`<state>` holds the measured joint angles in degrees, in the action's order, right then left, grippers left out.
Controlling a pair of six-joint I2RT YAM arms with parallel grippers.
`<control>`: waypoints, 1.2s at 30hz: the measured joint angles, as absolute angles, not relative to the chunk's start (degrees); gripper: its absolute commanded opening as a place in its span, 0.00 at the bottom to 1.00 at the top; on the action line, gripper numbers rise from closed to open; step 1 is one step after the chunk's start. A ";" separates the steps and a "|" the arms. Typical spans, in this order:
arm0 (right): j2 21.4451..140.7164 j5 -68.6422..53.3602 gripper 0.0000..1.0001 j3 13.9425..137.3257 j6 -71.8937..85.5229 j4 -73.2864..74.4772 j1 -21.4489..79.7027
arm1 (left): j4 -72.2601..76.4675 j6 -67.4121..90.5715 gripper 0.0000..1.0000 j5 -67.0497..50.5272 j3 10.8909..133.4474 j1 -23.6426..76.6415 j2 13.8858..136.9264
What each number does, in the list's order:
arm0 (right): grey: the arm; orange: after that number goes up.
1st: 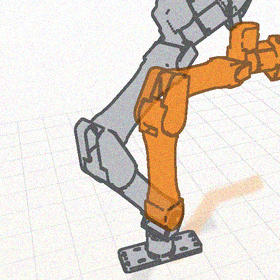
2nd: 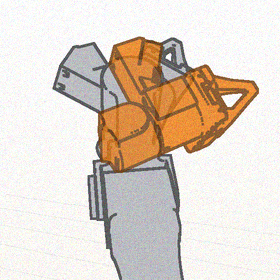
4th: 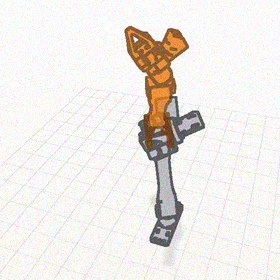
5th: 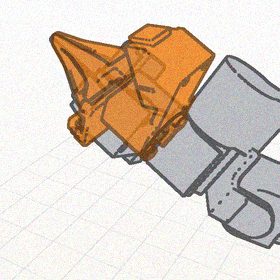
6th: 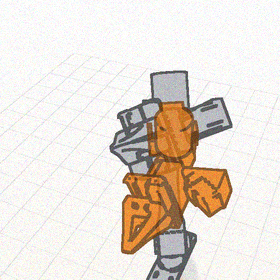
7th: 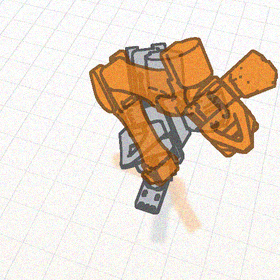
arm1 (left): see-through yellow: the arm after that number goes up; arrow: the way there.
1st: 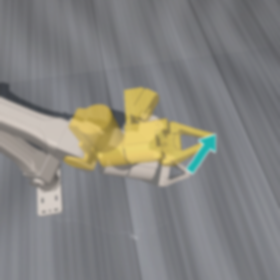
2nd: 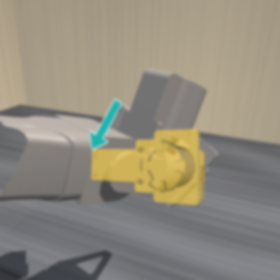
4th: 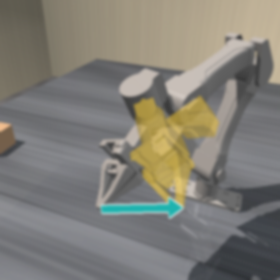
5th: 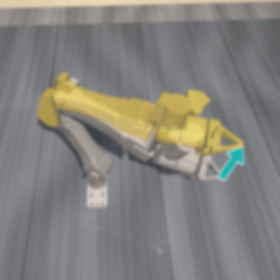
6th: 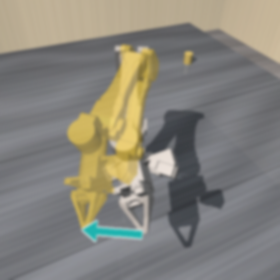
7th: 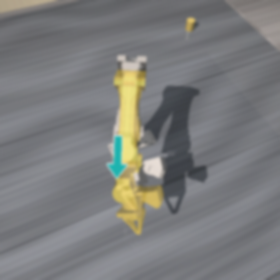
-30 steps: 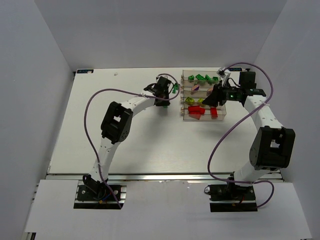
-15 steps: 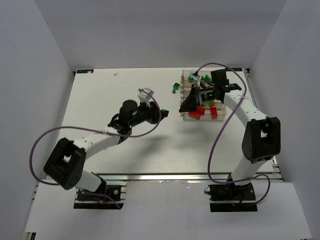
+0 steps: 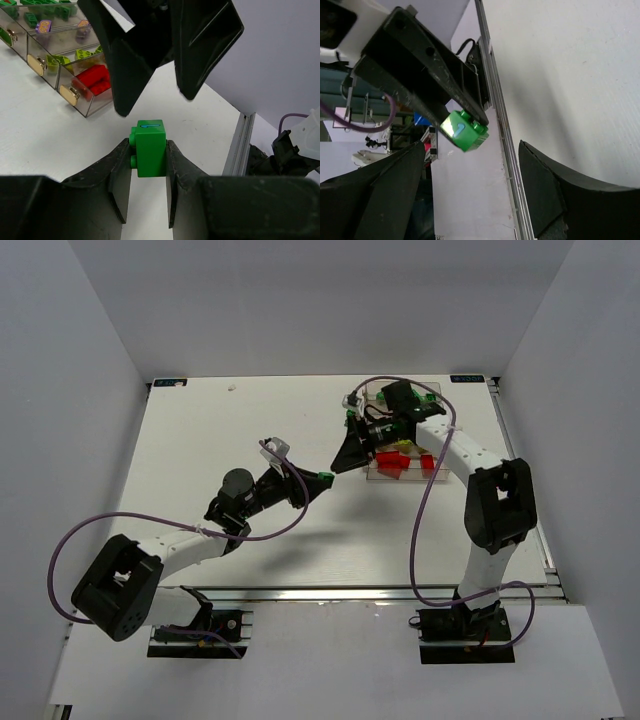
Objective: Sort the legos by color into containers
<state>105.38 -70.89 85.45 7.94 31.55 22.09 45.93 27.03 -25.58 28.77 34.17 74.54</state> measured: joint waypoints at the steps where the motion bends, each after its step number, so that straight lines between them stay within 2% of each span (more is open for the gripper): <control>1: 105.93 -69.54 0.80 86.43 7.92 32.67 23.11 | 45.89 26.94 0.09 -25.58 28.77 34.17 74.54; 16: 106.34 -59.20 0.71 88.12 11.44 35.73 28.25 | 43.99 25.32 0.08 -25.45 28.86 34.17 74.50; 19: 106.34 -58.41 0.68 88.47 11.66 35.88 29.28 | 43.20 24.93 0.08 -25.56 28.93 34.17 74.54; 23: 106.34 -57.78 0.58 88.51 12.10 35.92 29.61 | 42.46 24.40 0.08 -25.50 28.99 34.17 74.54; 27: 106.34 -57.71 0.56 88.44 12.64 35.92 29.89 | 41.95 24.29 0.08 -25.50 28.99 34.17 74.56; 31: 106.32 -56.64 0.48 88.36 12.88 36.01 30.04 | 40.40 23.53 0.08 -25.45 29.58 34.22 74.56; 36: 105.19 -53.04 0.47 88.36 12.91 36.12 30.30 | 36.73 21.67 0.08 -24.97 31.24 34.26 74.61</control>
